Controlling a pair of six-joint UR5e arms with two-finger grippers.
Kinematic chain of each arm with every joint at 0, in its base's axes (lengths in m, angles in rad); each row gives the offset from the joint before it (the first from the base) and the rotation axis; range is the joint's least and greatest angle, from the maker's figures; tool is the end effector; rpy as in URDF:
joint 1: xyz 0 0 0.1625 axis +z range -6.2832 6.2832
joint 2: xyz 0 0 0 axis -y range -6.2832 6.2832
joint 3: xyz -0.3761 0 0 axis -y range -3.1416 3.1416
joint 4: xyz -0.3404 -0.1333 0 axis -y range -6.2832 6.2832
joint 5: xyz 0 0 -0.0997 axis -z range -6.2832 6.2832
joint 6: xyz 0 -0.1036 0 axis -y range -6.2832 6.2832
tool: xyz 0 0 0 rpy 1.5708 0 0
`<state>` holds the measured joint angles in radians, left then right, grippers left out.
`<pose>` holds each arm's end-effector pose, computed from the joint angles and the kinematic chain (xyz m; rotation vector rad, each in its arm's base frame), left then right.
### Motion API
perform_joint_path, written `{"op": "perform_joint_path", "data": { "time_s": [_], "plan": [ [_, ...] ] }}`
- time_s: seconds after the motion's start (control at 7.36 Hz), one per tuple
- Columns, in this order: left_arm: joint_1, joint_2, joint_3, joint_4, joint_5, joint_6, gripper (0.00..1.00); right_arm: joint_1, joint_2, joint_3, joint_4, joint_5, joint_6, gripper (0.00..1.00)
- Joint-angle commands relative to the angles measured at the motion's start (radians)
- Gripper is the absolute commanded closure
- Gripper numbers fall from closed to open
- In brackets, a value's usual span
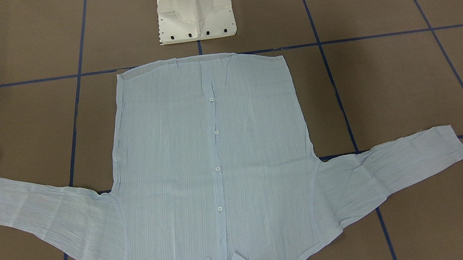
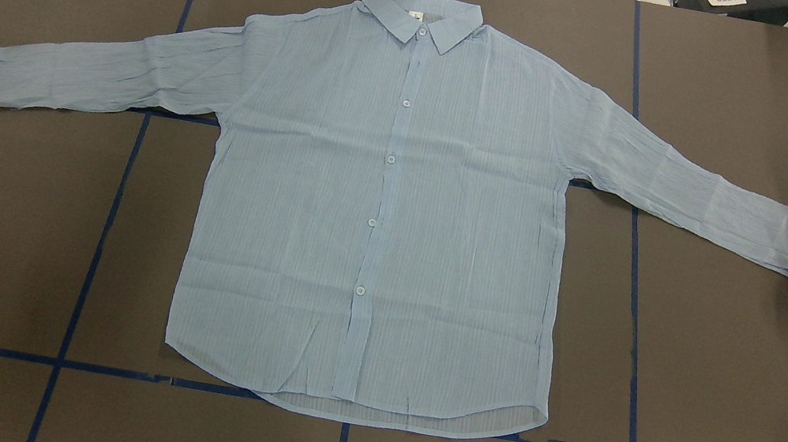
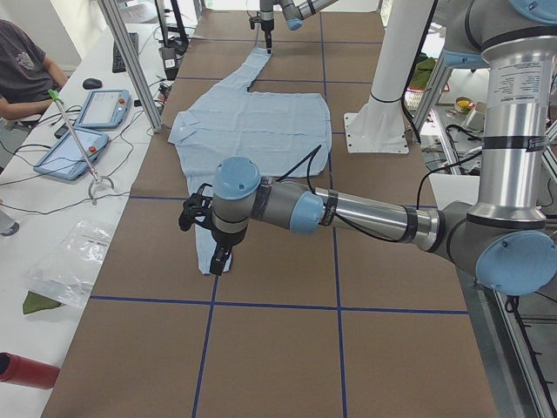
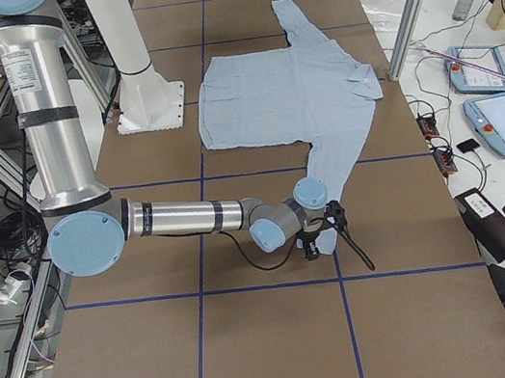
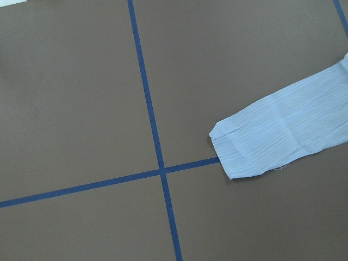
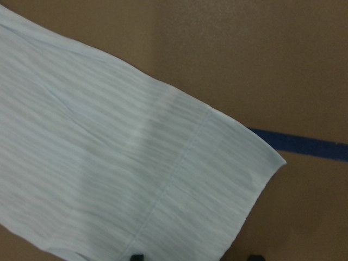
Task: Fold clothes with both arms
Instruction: 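Lower the right gripper to the cuff of the sleeve nearest it and grasp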
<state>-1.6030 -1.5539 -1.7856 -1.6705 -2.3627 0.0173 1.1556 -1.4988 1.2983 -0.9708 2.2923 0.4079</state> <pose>-0.0738 -0.4419 0.5120 0.3012 0.7786 0.1038 -0.1354 -0.4679 0.6383 0.0653 -0.8051 -0.1510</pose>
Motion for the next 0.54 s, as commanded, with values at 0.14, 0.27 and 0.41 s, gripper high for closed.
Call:
{"op": "perform_joint_path", "data": {
  "time_s": [0.14,0.27,0.41],
  "plan": [
    [0.000,0.000,0.000,0.000,0.000,-0.005,0.00,0.001,0.011,0.001,-0.020,0.001,-0.001,0.56],
    [0.000,-0.002,0.000,0.000,0.000,-0.007,0.00,0.001,0.012,0.002,-0.025,0.003,-0.001,0.69],
    [0.000,-0.002,0.002,0.000,0.000,-0.007,0.00,0.006,0.012,0.010,-0.028,0.007,-0.001,0.72]
  ]
}}
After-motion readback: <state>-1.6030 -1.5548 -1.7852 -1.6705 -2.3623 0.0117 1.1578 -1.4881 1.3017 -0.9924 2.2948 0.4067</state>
